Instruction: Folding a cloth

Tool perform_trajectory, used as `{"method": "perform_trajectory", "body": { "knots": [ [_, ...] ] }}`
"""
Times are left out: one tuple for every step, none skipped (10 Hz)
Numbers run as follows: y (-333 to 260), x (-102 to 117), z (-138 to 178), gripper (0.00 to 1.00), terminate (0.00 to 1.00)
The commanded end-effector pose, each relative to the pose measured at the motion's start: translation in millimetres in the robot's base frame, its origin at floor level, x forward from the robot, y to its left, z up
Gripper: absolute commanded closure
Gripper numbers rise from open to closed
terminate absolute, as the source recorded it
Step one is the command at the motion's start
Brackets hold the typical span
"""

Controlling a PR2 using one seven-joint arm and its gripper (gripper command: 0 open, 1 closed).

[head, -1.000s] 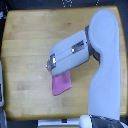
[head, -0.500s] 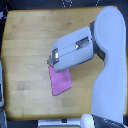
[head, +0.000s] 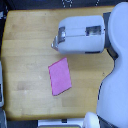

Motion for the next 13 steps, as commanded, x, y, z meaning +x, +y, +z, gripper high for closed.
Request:
{"method": "perform_trajectory", "body": {
  "knots": [
    [-64.7,67.9,66.6,0.00,0.00],
    [-89.5,70.2,78.3,0.00,0.00],
    [-101.3,69.6,83.2,0.00,0.00],
    [-125.7,68.3,90.7,0.00,0.00],
    [-146.3,65.8,96.3,0.00,0.00],
    [-179.6,63.2,105.4,0.00,0.00],
    [-188.0,62.3,107.2,0.00,0.00],
    [-203.0,59.7,110.6,0.00,0.00],
    [-215.4,56.0,113.3,0.00,0.00],
    [-223.8,53.5,114.9,0.00,0.00],
    [-230.3,52.7,115.3,0.00,0.00],
    [-230.7,50.5,116.6,0.00,0.00],
    [-233.9,53.2,116.2,0.00,0.00]
  ]
}}
